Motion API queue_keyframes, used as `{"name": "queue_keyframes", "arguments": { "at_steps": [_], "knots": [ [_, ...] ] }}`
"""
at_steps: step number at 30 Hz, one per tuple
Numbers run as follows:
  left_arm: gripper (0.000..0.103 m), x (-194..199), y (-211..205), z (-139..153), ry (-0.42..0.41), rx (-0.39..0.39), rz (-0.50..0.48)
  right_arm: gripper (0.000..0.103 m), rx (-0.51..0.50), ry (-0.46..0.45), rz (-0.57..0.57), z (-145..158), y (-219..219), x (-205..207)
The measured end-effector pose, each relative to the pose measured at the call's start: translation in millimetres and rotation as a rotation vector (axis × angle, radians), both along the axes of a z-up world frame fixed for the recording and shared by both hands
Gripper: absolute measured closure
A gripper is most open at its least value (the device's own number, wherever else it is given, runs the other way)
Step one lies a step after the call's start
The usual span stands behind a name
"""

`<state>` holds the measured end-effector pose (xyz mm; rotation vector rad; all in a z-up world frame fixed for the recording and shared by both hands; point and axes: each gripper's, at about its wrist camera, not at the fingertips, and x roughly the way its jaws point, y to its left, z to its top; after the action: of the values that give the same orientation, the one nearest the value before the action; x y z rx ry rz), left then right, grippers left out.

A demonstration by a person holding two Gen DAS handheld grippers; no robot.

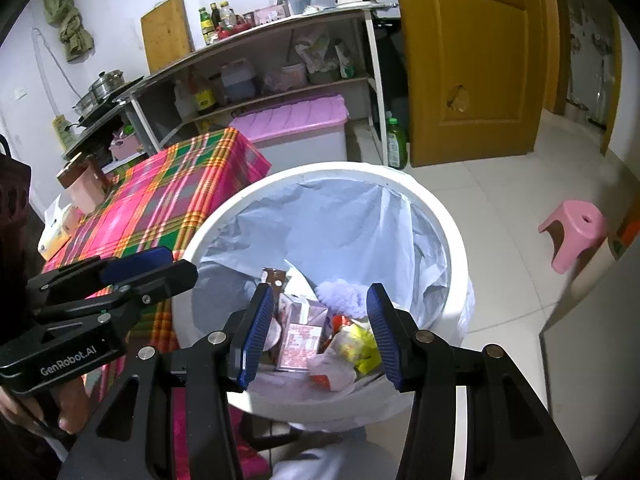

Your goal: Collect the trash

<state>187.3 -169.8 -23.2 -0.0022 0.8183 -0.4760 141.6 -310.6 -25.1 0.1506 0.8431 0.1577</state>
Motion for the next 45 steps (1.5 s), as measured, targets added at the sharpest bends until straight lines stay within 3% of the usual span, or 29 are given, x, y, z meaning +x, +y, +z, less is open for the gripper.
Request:
{"name": "queue_keyframes", "arguments": {
  "at_steps": [18,35,45],
  "knots": [
    [0.060,-78,40,35,-0.096,0.016,0.091,0.053,-0.026,-0.106,0.072,37,44,-65],
    [0.060,-140,68,45,-0.151,0.036,0.183,0.053,-0.032,-0.126,0.101,43,63,-119],
    [0.060,-150,71,44,-0.155,0.044,0.198,0.053,-0.034,-0.125,0.109,41,67,-127]
  ]
}}
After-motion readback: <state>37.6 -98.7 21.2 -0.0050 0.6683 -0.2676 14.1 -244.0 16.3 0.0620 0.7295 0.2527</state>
